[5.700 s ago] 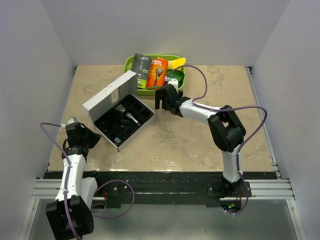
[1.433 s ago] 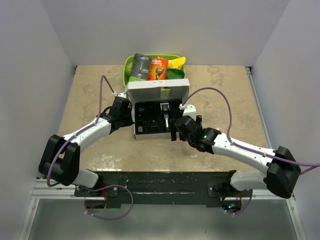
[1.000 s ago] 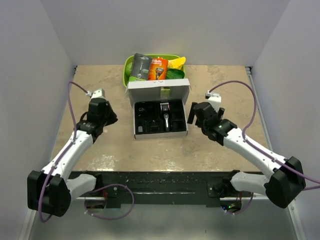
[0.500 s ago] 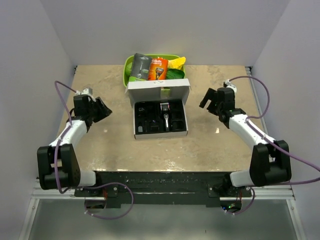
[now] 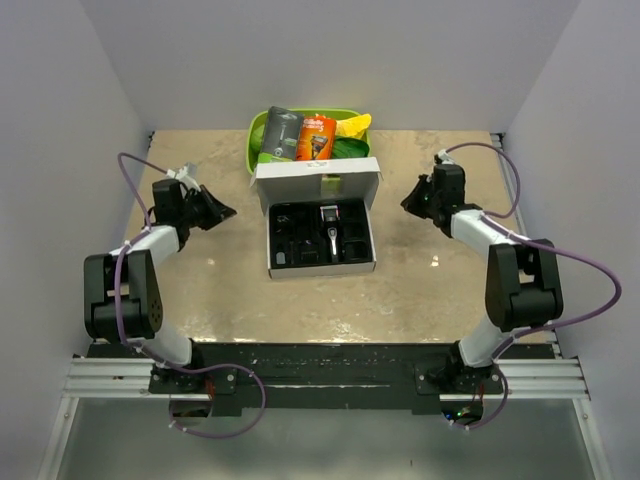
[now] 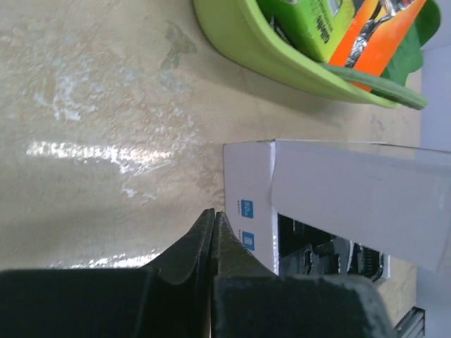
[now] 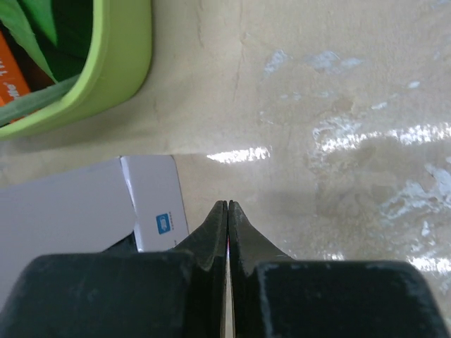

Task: Sort the hair-cutting tools

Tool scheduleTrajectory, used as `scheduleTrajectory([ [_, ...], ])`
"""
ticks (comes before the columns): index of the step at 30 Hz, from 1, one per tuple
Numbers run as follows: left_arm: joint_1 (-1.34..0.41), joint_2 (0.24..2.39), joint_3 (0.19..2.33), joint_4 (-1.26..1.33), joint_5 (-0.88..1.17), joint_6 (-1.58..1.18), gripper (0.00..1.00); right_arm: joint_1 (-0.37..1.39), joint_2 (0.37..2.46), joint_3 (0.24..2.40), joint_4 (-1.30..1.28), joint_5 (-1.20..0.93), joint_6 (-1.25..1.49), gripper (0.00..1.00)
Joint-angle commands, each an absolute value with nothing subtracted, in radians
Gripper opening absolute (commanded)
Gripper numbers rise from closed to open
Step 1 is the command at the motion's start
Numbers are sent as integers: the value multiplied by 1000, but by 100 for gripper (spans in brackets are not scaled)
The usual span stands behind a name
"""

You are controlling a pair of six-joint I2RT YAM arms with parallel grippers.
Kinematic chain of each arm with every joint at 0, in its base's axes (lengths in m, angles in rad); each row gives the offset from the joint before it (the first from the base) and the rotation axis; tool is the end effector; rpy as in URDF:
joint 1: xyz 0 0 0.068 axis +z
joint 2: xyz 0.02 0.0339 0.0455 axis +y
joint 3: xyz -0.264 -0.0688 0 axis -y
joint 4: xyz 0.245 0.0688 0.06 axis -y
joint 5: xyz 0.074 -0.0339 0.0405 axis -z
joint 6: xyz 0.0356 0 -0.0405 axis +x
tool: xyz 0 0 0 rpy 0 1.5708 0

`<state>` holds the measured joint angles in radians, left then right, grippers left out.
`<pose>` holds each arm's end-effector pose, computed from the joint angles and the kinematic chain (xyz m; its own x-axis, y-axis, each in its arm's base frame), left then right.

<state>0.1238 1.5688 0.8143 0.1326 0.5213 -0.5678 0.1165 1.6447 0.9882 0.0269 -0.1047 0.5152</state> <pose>0.3240 0.0225 0.1923 -0.6458 -0.5503 -0.5292 -0.0625 0.7290 -0.6817 0.3558 0.0454 0.2104 -0.6072 0.4223 -0.6730 0.1145 0.8847 0.4518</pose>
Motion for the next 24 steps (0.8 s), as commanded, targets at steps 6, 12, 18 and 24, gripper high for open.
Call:
scheduleTrajectory([
  [6,86,1683,940,342,663,-681,0,152,1687,1086,169,-212,489,0],
  [12,9,1700,989,330,647,-676,0,205,1704,1108,192,-236,485,0],
  [18,-38,1707,1000,330,646,-689,0,255,1695,1106,202,-244,483,0],
  [24,-43,1683,986,325,643,-684,0,276,1672,1106,192,-241,482,0],
])
